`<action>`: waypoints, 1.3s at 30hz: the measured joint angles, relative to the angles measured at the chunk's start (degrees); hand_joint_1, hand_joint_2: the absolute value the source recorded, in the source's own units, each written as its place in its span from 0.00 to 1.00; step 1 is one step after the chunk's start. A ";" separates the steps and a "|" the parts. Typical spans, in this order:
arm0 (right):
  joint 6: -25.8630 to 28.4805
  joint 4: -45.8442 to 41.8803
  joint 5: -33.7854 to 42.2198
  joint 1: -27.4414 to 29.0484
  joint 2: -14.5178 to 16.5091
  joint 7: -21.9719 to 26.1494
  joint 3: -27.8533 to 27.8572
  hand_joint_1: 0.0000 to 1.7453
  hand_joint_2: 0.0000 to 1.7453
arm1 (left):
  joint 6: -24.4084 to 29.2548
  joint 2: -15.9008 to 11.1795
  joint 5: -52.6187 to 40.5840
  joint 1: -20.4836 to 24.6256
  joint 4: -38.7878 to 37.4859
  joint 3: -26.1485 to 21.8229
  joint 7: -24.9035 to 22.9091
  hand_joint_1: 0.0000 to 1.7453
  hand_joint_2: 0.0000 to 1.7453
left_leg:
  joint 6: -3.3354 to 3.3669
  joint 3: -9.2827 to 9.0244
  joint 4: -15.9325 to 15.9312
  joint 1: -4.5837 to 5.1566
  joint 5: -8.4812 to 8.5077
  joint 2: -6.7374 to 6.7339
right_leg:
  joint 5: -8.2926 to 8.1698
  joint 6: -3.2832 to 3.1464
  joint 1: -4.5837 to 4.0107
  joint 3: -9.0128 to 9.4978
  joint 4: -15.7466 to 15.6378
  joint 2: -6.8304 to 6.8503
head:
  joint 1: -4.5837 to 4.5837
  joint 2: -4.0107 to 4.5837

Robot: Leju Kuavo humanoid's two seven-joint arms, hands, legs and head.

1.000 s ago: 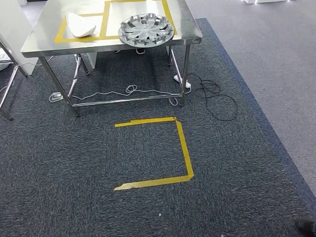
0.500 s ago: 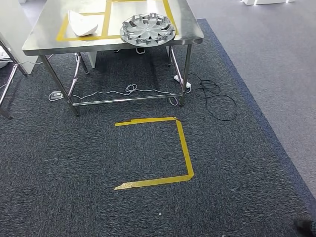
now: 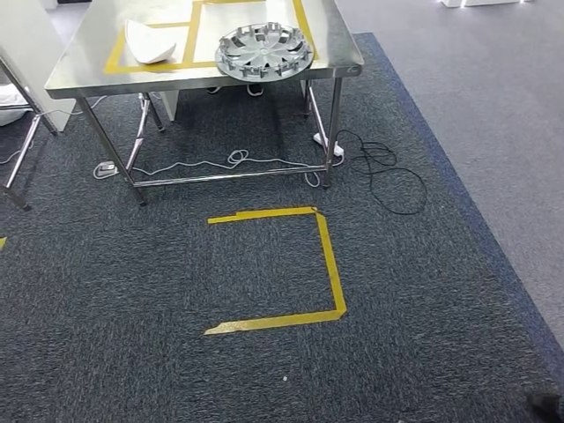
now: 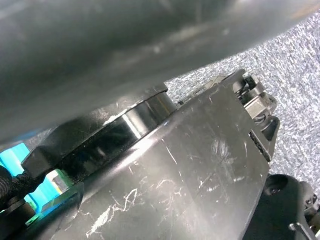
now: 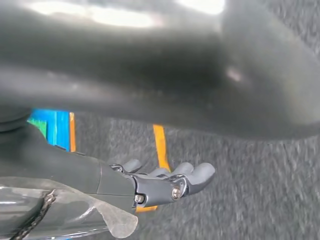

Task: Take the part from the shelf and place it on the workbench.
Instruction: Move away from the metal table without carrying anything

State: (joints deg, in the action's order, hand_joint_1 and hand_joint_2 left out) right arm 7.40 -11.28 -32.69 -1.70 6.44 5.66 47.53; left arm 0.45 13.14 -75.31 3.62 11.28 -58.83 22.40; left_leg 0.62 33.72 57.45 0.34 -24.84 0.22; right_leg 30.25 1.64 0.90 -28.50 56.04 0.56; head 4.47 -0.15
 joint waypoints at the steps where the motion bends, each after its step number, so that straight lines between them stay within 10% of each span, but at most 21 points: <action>1: 0.06 0.00 -0.09 -0.01 0.00 0.00 0.01 0.00 0.00 | 0.01 -0.02 0.02 -0.06 0.00 -0.01 0.00 0.00 0.00 | -0.27 0.23 0.48 -0.07 -0.50 0.07 | -0.17 -0.43 0.07 -0.03 -0.05 0.27 | -0.07 0.00; 6: 0.18 0.00 -0.43 -0.15 0.01 0.01 0.01 0.00 0.00 | -0.01 -0.09 0.15 -0.15 0.00 -0.05 -0.02 0.00 0.00 | -1.33 5.38 13.72 -0.35 -8.58 0.03 | -0.81 -1.31 0.10 -0.39 0.03 1.69 | -0.50 0.00; 8: 0.32 0.00 -0.74 -0.08 0.01 0.01 0.01 0.00 0.00 | -0.01 -0.13 0.30 -0.28 0.00 -0.08 -0.02 0.00 0.00 | -1.24 5.93 16.69 -0.35 -9.09 -0.03 | -0.83 -1.31 -0.06 -0.51 0.10 2.66 | -0.51 0.00; 12: 0.59 0.00 -1.26 -0.20 0.08 0.14 0.01 0.00 0.00 | -0.01 -0.20 0.49 -0.21 0.00 -0.11 -0.07 0.00 0.00 | 0.18 -1.59 2.88 0.29 -3.28 -3.01 | -0.61 -1.01 -0.51 -0.20 0.16 4.59 | -0.52 0.00; 16: 1.17 -0.02 -1.68 -0.36 0.14 0.27 0.01 0.00 0.00 | 0.00 -0.19 0.64 -0.22 0.00 -0.34 -0.15 0.00 0.00 | 1.33 -2.43 -0.46 0.66 -2.79 -2.95 | -0.31 0.05 -0.77 -0.25 0.22 6.29 | -0.47 0.00; 20: 1.28 -0.04 -2.12 -0.28 0.14 0.41 0.01 0.00 0.00 | 0.00 -0.09 0.71 -0.10 -0.01 -0.87 -0.33 0.00 0.00 | 2.55 -2.20 -1.16 0.25 -1.85 -0.53 | 5.19 1.03 -0.46 -4.16 9.03 0.54 | -0.13 0.00; 23: 1.41 -0.04 -2.69 0.01 0.14 0.33 0.01 0.00 0.00 | -0.01 -0.01 0.73 -0.14 0.00 -1.06 -0.40 0.00 0.00 | 2.72 -1.78 -1.04 0.35 -1.57 1.75 | 7.70 1.19 -0.37 -8.05 17.32 -0.46 | -0.11 0.00; 27: 1.90 -0.04 -3.53 -0.01 0.14 0.18 -0.01 0.00 0.00 | -0.01 0.06 0.73 -0.21 -0.01 -1.15 -0.57 0.00 0.00 | 2.26 -1.55 -0.43 0.38 -1.46 4.92 | 0.62 0.88 0.08 -1.89 3.94 -4.00 | -0.15 0.00; 29: 2.19 -0.04 -4.20 -0.02 0.14 0.02 -0.04 0.00 0.00 | -0.02 0.10 0.73 -0.09 0.00 -1.15 -0.61 0.00 0.00 | 1.56 -0.97 -0.13 0.31 -1.26 6.28 | 0.13 0.51 0.20 -0.30 0.44 -6.17 | -0.18 0.00; 32: 2.62 -0.04 -6.03 -0.03 0.18 -0.39 -0.46 0.00 0.00 | -0.03 0.07 0.71 -0.25 -0.01 -1.15 -0.73 0.00 0.00 | 0.40 -0.09 0.36 0.18 -1.15 7.32 | -0.23 -0.56 0.29 0.23 -0.01 -4.19 | -0.21 0.00; 37: 3.97 -0.04 -8.73 0.31 0.20 -0.91 -1.85 0.00 0.00 | 0.02 0.02 0.60 -0.07 -0.02 -1.16 -0.88 0.00 0.00 | -1.19 6.54 14.83 -0.27 -8.54 0.63 | -0.43 -1.39 0.30 0.45 -0.49 0.77 | -1.13 0.00; 39: 4.37 -0.04 -9.45 0.35 0.20 -1.01 -2.39 0.00 0.00 | 0.07 0.00 0.56 -0.19 -0.02 -1.16 -0.91 0.00 0.00 | -1.48 6.48 15.33 -0.67 -7.67 0.04 | -0.27 -1.33 0.28 0.52 -0.48 2.55 | -1.16 0.00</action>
State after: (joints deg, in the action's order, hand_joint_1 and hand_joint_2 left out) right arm 11.78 -11.32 -42.14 -1.35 6.64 4.64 45.14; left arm 0.52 13.14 -74.75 3.43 11.26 -59.99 21.49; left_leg -0.86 40.20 72.78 -0.33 -32.51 0.25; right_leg 29.98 0.31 1.18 -27.98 55.57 3.11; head 3.31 -0.15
